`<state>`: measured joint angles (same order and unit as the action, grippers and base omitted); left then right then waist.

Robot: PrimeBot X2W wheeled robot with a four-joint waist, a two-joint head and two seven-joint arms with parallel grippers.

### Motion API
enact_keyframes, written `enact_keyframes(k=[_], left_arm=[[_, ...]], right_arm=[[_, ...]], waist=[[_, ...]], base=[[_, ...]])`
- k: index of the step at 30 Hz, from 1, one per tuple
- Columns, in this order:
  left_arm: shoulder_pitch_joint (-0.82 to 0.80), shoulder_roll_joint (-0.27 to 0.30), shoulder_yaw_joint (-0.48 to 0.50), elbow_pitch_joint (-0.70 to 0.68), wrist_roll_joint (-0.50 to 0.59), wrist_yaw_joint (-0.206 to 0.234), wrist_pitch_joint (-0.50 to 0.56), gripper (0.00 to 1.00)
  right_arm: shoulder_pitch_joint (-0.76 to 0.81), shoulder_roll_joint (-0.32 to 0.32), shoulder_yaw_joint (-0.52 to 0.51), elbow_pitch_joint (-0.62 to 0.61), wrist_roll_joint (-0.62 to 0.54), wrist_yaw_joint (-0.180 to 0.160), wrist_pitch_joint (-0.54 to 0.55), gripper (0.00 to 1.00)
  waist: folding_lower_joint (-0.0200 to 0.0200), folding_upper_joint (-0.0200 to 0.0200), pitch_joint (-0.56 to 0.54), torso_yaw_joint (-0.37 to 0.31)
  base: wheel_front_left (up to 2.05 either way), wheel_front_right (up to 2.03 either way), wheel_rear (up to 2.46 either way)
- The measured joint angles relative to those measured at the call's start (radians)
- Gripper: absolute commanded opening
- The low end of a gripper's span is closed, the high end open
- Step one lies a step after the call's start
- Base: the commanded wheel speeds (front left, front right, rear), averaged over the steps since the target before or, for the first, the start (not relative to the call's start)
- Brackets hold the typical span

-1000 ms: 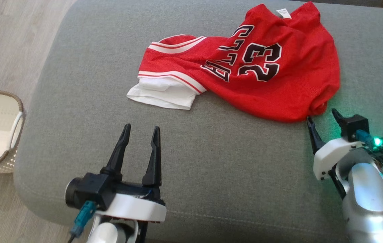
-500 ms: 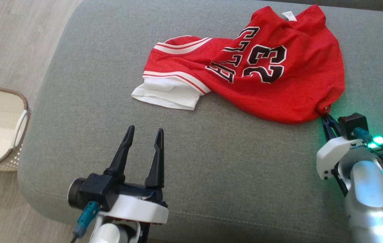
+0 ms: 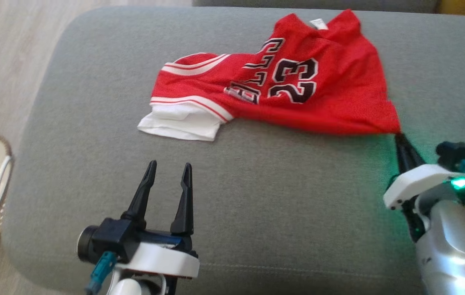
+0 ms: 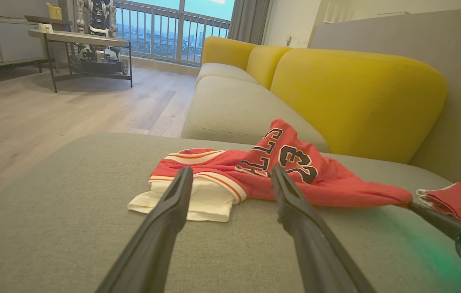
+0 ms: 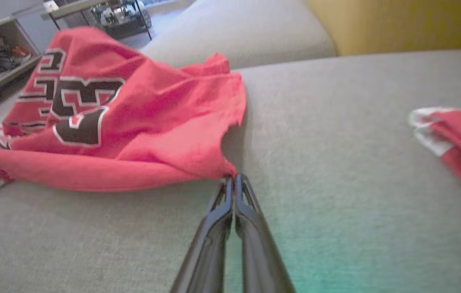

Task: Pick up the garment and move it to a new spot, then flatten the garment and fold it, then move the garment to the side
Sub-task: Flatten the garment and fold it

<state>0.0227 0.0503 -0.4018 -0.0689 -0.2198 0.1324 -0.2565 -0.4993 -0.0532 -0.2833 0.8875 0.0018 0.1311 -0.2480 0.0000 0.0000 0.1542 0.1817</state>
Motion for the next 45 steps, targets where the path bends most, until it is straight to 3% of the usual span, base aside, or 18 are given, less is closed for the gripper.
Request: enact_keyframes(k=[4, 8, 12, 19, 25, 31, 36, 38, 39, 40, 45], left_arm=[[0.013, 0.0, 0.005, -0.004, 0.009, 0.0, 0.0, 1.0], [0.012, 0.0, 0.022, -0.012, 0.017, -0.002, 0.0, 1.0], [-0.018, 0.0, 0.046, 0.035, 0.039, -0.011, 0.0, 1.0], [-0.238, 0.001, 0.111, 0.364, 0.061, -0.01, 0.001, 1.0], [-0.41, 0.002, 0.126, 0.636, 0.049, -0.042, 0.035, 1.0], [-0.512, 0.003, 0.126, 0.812, 0.05, -0.045, 0.044, 1.0], [-0.564, 0.002, 0.126, 0.873, 0.039, -0.046, 0.044, 0.98], [-0.576, 0.0, 0.124, 0.891, 0.035, -0.055, 0.043, 0.47], [-0.583, -0.001, 0.123, 0.905, 0.031, -0.06, 0.043, 0.31], [-0.586, -0.002, 0.121, 0.917, 0.029, -0.067, 0.044, 0.0], [-0.585, -0.007, 0.132, 0.942, -0.041, -0.126, 0.044, 0.0]], right_arm=[[0.047, 0.001, -0.042, -0.133, -0.002, 0.0, 0.011, 0.0], [0.138, 0.001, -0.082, -0.306, 0.012, 0.0, 0.112, 0.0], [0.179, 0.001, -0.059, -0.364, 0.052, 0.0, 0.185, 0.0], [0.199, 0.003, 0.01, -0.407, 0.097, 0.0, 0.215, 0.0], [0.19, 0.003, 0.04, -0.434, 0.105, 0.0, 0.228, 0.0], [0.176, 0.003, 0.049, -0.448, 0.109, 0.0, 0.233, 0.0], [0.174, 0.003, 0.05, -0.453, 0.114, 0.0, 0.232, 0.0], [0.171, 0.003, 0.05, -0.451, 0.114, 0.0, 0.232, 0.0], [0.17, 0.003, 0.05, -0.449, 0.114, 0.0, 0.232, 0.0], [0.168, 0.003, 0.05, -0.446, 0.114, 0.0, 0.232, 0.0], [0.166, 0.003, 0.05, -0.432, 0.123, 0.0, 0.23, 0.0]], waist=[[0.0, 0.0, -0.008, -0.039], [-0.0001, 0.0, 0.001, -0.071], [0.0, 0.0, 0.024, -0.081], [0.0, 0.0, 0.073, -0.091], [0.0001, 0.0, 0.125, -0.112], [0.0002, 0.0, 0.169, -0.131], [0.0001, 0.0, 0.181, -0.139], [0.0001, 0.0, 0.179, -0.139], [0.0001, 0.0, 0.177, -0.139], [0.0001, 0.0, 0.174, -0.138], [0.0001, 0.0, 0.149, -0.135]], base=[[0.0, 0.0, 0.0], [0.0, 0.0, 0.0], [0.0, 0.0, 0.0], [0.0, 0.0, 0.0], [0.0, 0.0, 0.0], [0.0, 0.0, 0.0], [0.0, 0.0, 0.0], [0.0, 0.0, 0.0], [0.0, 0.0, 0.0], [0.0, 0.0, 0.0], [0.0, 0.0, 0.0]])
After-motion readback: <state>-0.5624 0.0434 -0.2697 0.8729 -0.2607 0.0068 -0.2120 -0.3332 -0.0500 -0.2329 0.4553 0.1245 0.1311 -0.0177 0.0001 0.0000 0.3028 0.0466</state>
